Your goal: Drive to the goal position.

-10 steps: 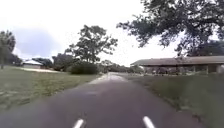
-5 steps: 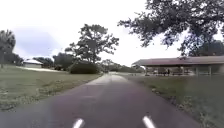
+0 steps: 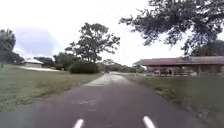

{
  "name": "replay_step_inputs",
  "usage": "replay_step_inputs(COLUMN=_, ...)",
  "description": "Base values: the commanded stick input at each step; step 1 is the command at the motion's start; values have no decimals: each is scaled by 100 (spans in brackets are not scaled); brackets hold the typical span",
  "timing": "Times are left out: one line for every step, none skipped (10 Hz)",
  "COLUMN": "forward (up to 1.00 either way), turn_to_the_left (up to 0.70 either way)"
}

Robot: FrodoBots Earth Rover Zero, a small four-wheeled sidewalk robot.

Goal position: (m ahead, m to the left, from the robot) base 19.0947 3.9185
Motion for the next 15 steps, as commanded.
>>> replay_step_inputs(forward=70, turn_to_the_left=0)
replay_step_inputs(forward=70, turn_to_the_left=0)
replay_step_inputs(forward=70, turn_to_the_left=0)
replay_step_inputs(forward=70, turn_to_the_left=0)
replay_step_inputs(forward=70, turn_to_the_left=0)
replay_step_inputs(forward=70, turn_to_the_left=0)
replay_step_inputs(forward=70, turn_to_the_left=0)
replay_step_inputs(forward=70, turn_to_the_left=0)
replay_step_inputs(forward=70, turn_to_the_left=0)
replay_step_inputs(forward=70, turn_to_the_left=0)
replay_step_inputs(forward=70, turn_to_the_left=0)
replay_step_inputs(forward=70, turn_to_the_left=0)
replay_step_inputs(forward=70, turn_to_the_left=0)
replay_step_inputs(forward=70, turn_to_the_left=0)
replay_step_inputs(forward=70, turn_to_the_left=0)
